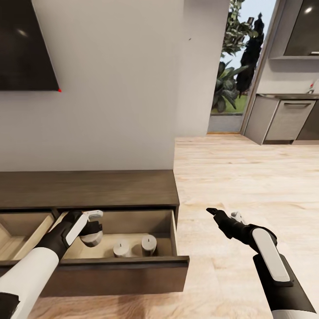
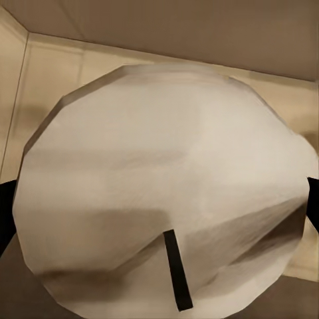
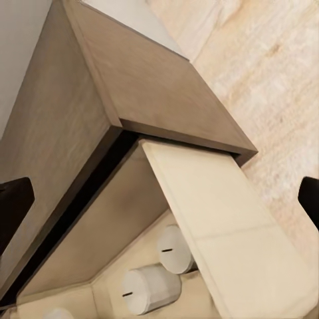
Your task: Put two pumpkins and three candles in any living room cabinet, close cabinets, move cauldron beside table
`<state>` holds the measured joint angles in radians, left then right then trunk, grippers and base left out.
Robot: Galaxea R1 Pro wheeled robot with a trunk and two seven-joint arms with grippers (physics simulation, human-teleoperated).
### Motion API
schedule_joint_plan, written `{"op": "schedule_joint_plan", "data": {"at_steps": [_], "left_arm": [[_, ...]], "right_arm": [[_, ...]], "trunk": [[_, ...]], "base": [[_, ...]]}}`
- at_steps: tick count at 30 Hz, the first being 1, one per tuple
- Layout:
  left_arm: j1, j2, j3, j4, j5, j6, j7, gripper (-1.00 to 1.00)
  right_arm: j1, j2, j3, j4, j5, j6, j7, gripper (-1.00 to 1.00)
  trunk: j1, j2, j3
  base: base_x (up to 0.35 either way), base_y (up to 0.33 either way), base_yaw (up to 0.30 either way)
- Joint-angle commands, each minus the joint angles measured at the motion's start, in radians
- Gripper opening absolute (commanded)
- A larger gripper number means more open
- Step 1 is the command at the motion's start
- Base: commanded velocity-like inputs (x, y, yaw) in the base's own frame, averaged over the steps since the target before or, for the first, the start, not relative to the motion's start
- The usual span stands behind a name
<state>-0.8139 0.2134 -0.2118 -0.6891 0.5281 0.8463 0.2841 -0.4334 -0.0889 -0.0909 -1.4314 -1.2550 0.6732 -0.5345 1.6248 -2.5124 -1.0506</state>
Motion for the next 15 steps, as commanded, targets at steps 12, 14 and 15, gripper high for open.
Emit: {"op": "schedule_joint_plan", "data": {"at_steps": [12,14,15], "left_arm": [[-0.001,0.001,-0.005,0.002,0.010,0.003,0.009,-1.00],[-0.001,0.001,-0.005,0.002,0.010,0.003,0.009,-1.00],[-0.001,0.001,-0.005,0.002,0.010,0.003,0.009,-1.00]], "right_arm": [[-0.001,0.000,-0.001,-0.001,-0.010,0.002,-0.010,1.00],[-0.001,0.000,-0.001,-0.001,-0.010,0.002,-0.010,1.00],[-0.001,0.000,-0.001,-0.001,-0.010,0.002,-0.010,1.00]], "trunk": [[0.000,0.000,-0.001],[0.000,0.000,-0.001],[0.000,0.000,-0.001]], "base": [[0.061,0.000,0.000],[0.005,0.000,0.000],[0.003,0.000,0.000]]}}
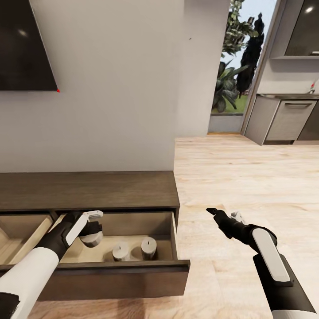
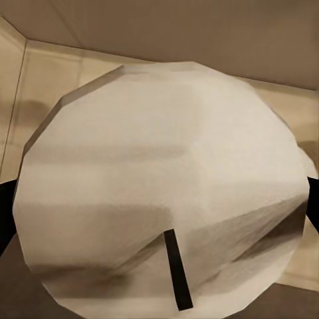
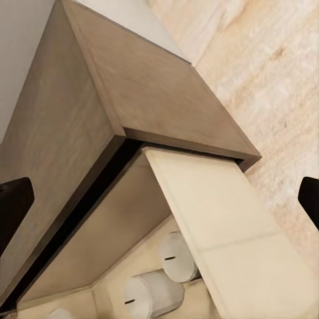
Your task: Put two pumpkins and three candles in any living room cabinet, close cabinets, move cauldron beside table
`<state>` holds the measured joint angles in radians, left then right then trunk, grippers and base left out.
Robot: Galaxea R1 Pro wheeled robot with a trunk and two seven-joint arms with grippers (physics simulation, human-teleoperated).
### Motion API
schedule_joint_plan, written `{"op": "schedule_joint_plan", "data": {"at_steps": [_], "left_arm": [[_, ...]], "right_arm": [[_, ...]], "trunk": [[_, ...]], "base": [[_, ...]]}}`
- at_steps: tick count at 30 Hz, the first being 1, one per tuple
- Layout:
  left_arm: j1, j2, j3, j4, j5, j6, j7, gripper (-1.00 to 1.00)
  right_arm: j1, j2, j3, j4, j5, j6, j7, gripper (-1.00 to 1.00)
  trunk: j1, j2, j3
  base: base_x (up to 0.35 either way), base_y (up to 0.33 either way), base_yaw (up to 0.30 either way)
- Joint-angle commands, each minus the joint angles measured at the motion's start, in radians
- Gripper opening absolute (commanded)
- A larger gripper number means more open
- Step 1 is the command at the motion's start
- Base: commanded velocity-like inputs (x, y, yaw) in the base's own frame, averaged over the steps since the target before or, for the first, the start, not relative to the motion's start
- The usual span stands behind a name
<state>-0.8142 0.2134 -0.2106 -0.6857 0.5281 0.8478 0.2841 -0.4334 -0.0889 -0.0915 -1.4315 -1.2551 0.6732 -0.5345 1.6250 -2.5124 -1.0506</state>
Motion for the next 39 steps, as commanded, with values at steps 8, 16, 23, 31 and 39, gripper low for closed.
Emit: {"op": "schedule_joint_plan", "data": {"at_steps": [8,16,23,31,39], "left_arm": [[0.000,0.001,-0.006,0.000,0.010,0.002,0.009,-1.00],[0.000,0.001,-0.007,-0.004,0.010,-0.005,0.009,-1.00],[0.000,0.001,-0.009,-0.001,0.009,-0.043,0.009,-1.00],[0.000,0.003,-0.009,-0.003,0.009,-0.050,0.010,-1.00],[0.000,0.007,-0.007,-0.007,0.009,-0.069,0.010,-1.00]], "right_arm": [[-0.001,0.000,-0.001,-0.001,-0.010,0.002,-0.010,1.00],[-0.001,0.000,-0.001,-0.001,-0.010,0.002,-0.010,1.00],[-0.001,0.000,-0.001,-0.001,-0.010,0.002,-0.010,1.00],[-0.001,0.000,-0.001,-0.001,-0.010,0.003,-0.010,1.00],[-0.001,0.000,-0.001,-0.001,-0.010,0.003,-0.010,1.00]], "trunk": [[0.003,-0.002,-0.028],[0.007,-0.004,-0.059],[0.010,-0.006,-0.086],[0.013,-0.007,-0.117],[0.016,-0.009,-0.144]], "base": [[0.001,0.000,0.000],[0.000,0.000,0.000],[0.000,0.000,0.000],[0.000,0.000,0.000],[0.000,0.000,0.000]]}}
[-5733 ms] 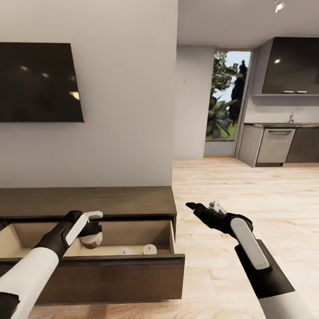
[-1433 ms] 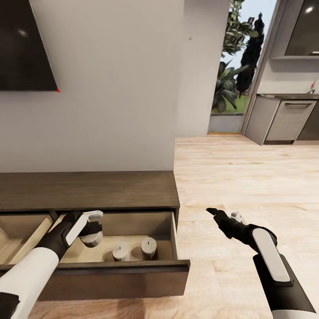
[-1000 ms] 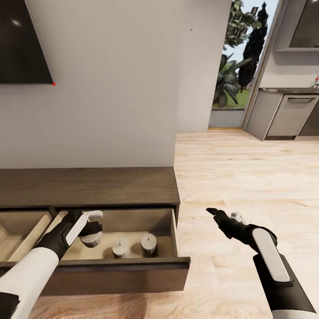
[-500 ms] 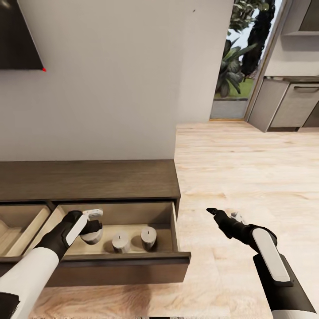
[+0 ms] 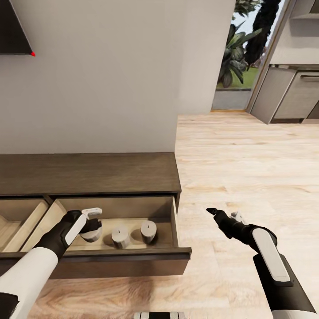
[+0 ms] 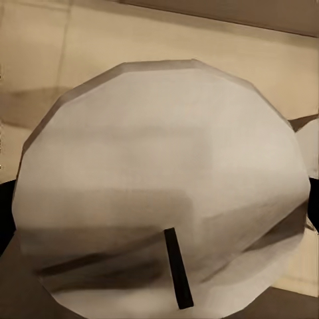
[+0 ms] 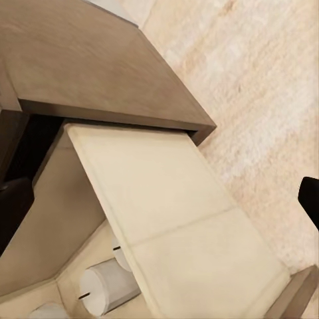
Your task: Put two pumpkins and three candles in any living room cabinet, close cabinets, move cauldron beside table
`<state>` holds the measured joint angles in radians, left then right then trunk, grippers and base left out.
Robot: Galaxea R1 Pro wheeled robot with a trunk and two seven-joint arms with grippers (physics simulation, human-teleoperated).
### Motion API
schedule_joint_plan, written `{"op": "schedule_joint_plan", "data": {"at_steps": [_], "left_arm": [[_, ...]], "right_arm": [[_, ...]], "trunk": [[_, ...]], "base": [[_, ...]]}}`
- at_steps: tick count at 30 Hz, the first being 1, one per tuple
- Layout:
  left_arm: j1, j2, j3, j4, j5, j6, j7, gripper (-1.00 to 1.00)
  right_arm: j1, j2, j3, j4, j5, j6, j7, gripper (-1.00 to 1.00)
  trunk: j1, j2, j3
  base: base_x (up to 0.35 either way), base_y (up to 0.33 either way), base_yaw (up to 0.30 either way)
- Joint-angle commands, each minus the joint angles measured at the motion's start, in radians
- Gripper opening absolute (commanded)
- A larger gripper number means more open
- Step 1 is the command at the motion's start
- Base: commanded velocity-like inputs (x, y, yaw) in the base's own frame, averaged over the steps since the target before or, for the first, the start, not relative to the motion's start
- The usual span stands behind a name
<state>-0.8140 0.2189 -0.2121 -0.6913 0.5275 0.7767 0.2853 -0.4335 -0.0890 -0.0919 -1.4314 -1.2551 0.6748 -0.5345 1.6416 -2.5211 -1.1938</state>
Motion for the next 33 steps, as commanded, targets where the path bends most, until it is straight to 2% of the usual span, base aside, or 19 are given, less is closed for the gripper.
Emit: {"op": "schedule_joint_plan", "data": {"at_steps": [1,15,23,32,33], "left_arm": [[-0.001,0.002,-0.006,-0.001,0.010,0.000,0.009,-1.00],[-0.001,0.006,-0.002,-0.005,0.012,-0.007,0.014,-1.00],[-0.001,0.001,-0.001,-0.002,0.014,-0.008,0.074,-1.00],[-0.001,0.001,-0.002,-0.003,0.014,-0.015,0.081,-1.00],[-0.001,0.001,-0.002,-0.002,0.013,-0.022,0.081,1.00]], "right_arm": [[-0.001,0.000,0.000,-0.001,-0.010,0.002,-0.010,1.00],[-0.001,0.000,0.000,-0.001,-0.010,0.002,-0.010,1.00],[-0.001,0.000,-0.001,-0.001,-0.010,0.002,-0.010,1.00],[-0.001,0.000,-0.001,-0.001,-0.010,0.002,-0.010,1.00],[-0.001,0.000,-0.001,-0.001,-0.010,0.002,-0.010,1.00]], "trunk": [[0.000,0.000,-0.001],[0.000,0.000,-0.001],[0.000,0.000,-0.001],[0.000,0.000,-0.001],[0.000,0.000,-0.001]], "base": [[0.000,0.000,0.000],[0.000,0.000,0.000],[0.000,0.000,0.000],[0.000,0.000,0.000],[0.000,0.000,0.000]]}}
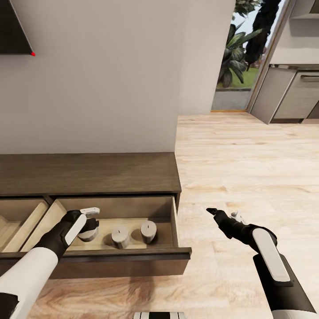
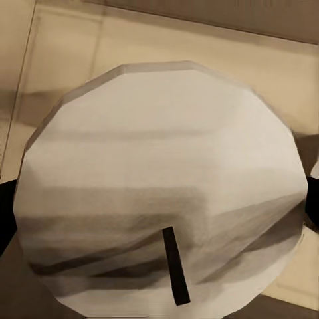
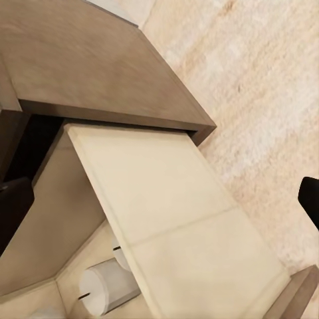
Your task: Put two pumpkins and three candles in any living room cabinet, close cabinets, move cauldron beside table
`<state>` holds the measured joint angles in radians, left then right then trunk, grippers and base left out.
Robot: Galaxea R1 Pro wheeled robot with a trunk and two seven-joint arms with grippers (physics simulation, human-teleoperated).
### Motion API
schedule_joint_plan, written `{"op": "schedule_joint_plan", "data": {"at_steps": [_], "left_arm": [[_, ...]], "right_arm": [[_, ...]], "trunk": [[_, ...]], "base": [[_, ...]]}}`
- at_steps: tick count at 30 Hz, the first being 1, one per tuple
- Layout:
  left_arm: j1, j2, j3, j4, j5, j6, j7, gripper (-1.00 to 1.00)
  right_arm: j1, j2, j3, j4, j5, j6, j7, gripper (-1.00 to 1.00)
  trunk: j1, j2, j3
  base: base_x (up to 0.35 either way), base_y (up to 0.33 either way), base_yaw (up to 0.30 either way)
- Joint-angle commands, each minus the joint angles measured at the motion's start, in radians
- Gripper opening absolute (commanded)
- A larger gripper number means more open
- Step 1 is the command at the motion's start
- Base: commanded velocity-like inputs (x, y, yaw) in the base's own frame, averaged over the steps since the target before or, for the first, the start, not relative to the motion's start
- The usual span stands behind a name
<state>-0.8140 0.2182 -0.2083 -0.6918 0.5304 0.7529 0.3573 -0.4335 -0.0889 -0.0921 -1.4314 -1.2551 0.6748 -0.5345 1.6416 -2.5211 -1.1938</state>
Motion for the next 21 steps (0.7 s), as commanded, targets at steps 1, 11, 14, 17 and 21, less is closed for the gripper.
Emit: {"op": "schedule_joint_plan", "data": {"at_steps": [1,11,14,17,21], "left_arm": [[-0.001,0.001,-0.006,0.000,0.010,-0.003,0.010,1.00],[-0.001,0.003,0.001,0.006,0.011,-0.013,0.013,1.00],[-0.001,0.004,0.002,0.007,0.011,-0.013,0.012,1.00],[-0.001,0.004,0.004,0.007,0.012,-0.013,0.011,1.00],[-0.001,0.000,0.002,0.008,0.012,-0.013,0.012,1.00]], "right_arm": [[-0.001,0.000,0.000,-0.001,-0.010,0.002,-0.010,1.00],[-0.001,0.000,-0.001,-0.001,-0.010,0.002,-0.010,1.00],[-0.001,0.000,-0.001,-0.001,-0.010,0.002,-0.010,1.00],[-0.001,0.000,-0.001,-0.001,-0.010,0.002,-0.010,1.00],[-0.001,0.000,0.000,-0.001,-0.010,0.002,-0.010,1.00]], "trunk": [[0.000,0.000,-0.001],[0.000,0.000,-0.001],[0.000,0.000,-0.001],[0.000,0.000,-0.001],[0.000,0.000,-0.001]], "base": [[0.000,0.000,0.000],[0.000,0.000,0.000],[0.000,0.000,0.000],[0.000,0.000,0.000],[0.000,0.000,0.000]]}}
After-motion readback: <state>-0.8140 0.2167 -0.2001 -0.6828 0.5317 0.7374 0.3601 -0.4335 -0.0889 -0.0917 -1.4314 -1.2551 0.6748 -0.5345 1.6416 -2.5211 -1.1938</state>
